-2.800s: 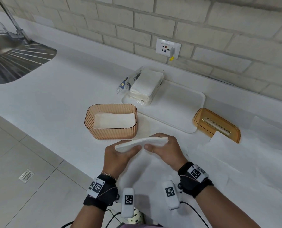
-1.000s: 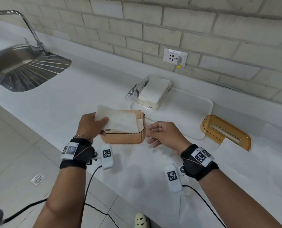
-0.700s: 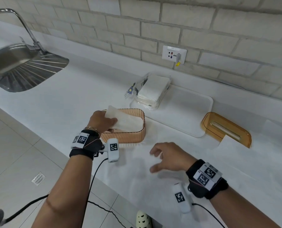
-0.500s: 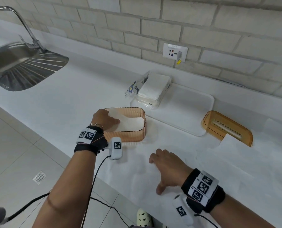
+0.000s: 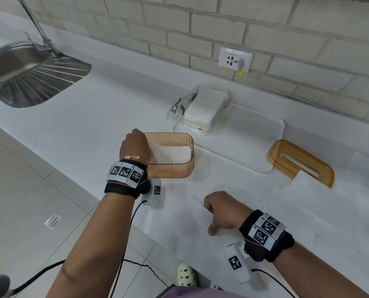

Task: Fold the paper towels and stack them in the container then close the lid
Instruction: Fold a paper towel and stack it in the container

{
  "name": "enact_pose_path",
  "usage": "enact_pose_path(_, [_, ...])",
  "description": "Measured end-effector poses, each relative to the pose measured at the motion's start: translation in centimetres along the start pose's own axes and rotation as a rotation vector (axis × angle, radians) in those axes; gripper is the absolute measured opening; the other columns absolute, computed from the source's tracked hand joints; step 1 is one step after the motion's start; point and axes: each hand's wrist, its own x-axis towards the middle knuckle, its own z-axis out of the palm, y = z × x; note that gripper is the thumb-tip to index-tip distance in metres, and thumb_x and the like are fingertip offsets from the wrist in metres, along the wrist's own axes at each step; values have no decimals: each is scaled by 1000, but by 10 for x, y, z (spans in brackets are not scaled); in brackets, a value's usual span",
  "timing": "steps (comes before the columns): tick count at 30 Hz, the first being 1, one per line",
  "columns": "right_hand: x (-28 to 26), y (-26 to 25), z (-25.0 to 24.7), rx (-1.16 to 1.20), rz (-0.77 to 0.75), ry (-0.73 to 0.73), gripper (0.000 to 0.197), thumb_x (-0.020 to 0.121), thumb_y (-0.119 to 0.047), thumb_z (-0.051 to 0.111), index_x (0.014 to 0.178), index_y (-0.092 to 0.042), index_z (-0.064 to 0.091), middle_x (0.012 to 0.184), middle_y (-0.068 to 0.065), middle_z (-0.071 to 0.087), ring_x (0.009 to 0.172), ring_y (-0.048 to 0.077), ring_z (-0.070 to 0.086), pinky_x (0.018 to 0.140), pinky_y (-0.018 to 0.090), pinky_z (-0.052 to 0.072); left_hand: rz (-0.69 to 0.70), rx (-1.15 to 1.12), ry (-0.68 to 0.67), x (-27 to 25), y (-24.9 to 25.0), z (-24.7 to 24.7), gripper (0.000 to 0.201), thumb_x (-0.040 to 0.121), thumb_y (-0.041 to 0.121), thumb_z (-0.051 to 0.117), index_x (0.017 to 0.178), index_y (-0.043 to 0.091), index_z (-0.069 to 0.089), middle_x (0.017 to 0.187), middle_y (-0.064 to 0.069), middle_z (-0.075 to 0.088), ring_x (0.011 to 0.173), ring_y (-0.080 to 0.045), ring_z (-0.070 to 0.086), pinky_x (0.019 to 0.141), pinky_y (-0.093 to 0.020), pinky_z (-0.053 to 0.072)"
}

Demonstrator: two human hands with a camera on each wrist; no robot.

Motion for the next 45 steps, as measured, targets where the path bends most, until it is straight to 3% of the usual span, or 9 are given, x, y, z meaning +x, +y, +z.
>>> enact_pose_path(6, [-8,10,-14,348,-32,98,58,69,-22,98,114,-18,62,95,-8,60,83,10,59,68,18,46,212,-366,102,-47,1,-17,31,89,39,79,112,20,71,101,2,76,95,-17,72,81,-29,51])
enact_pose_path(9, [-20,19,-26,765,-69,157,69,67,-14,99,124,-21,60,105,6,75,92,21,74,79,31,63,219,-691,-164,-88,0,-15,37,83,60,78,92,24,76,81,8,80,79,-9,76,78,-29,60])
enact_pose_path(11, [-29,26,-33,956,-87,174,74,69,-9,97,129,-26,58,109,5,79,99,26,78,89,48,64,147,-852,-386,-111,-5,-1,57,73,67,81,103,19,76,88,2,82,83,-15,79,81,-41,66])
enact_pose_path(16, [-42,39,-37,1184,-120,165,71,79,-4,89,139,-20,57,117,9,78,107,33,76,96,56,60,46,-1114,-780,-136,-2,55,108,57,64,91,144,11,55,121,-4,78,111,-20,75,96,-40,61])
enact_pose_path(21, [-57,56,-29,1204,-152,232,59,79,-7,89,132,-14,63,119,13,77,112,32,74,102,57,57,-104,-1309,-1063,-143,36,87,60,91,45,76,137,8,65,134,-15,71,128,-36,65,107,-46,54])
enact_pose_path(27, [-96,106,-33,472,-125,291,85,59,-31,102,132,-48,61,133,-28,62,122,-7,53,101,18,45,-157,-1423,-769,-139,53,79,37,91,21,78,124,6,72,120,-16,77,111,-38,74,91,-53,61])
enact_pose_path(34, [-77,109,-14,-513,-313,71,100,65,-28,97,149,-44,44,175,-1,9,162,24,-3,127,38,7,-67,-1293,-593,-141,30,63,24,94,21,76,115,10,77,113,-9,80,106,-30,76,96,-46,59])
enact_pose_path(39, [-69,94,-22,-776,-377,33,46,72,-38,92,114,-31,75,158,-2,45,159,26,14,128,44,-5,-64,-1268,-516,-165,22,68,26,98,22,71,119,9,74,112,-6,80,102,-23,76,81,-32,58])
enact_pose_path(45, [-77,95,-48,-644,-461,85,24,82,-46,82,98,-31,73,92,-18,61,120,12,52,129,37,10,-157,-1268,-346,-196,14,80,17,99,21,70,108,7,75,104,-6,81,94,-21,76,79,-34,57])
